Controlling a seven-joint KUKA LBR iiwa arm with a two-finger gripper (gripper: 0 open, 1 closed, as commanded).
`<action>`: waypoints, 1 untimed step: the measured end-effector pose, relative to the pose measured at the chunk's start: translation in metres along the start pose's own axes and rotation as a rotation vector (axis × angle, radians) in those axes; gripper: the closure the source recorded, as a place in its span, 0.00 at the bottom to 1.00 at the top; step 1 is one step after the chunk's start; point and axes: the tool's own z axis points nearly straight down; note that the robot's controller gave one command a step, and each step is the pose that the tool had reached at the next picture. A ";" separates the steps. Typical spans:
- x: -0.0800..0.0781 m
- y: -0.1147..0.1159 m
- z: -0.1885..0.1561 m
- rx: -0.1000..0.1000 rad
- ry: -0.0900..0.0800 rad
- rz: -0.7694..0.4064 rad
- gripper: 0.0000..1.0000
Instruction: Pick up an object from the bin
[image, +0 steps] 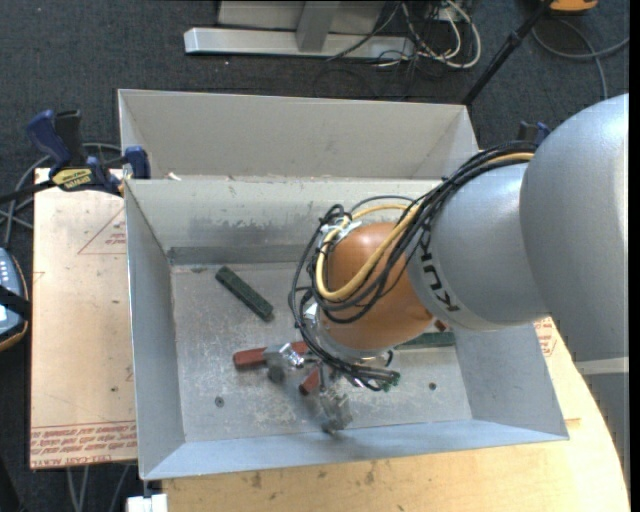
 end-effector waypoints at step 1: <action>0.010 -0.059 -0.068 0.009 -0.005 0.024 0.00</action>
Offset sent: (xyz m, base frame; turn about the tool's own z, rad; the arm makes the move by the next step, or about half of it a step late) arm 0.0249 -0.0494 0.0645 0.0145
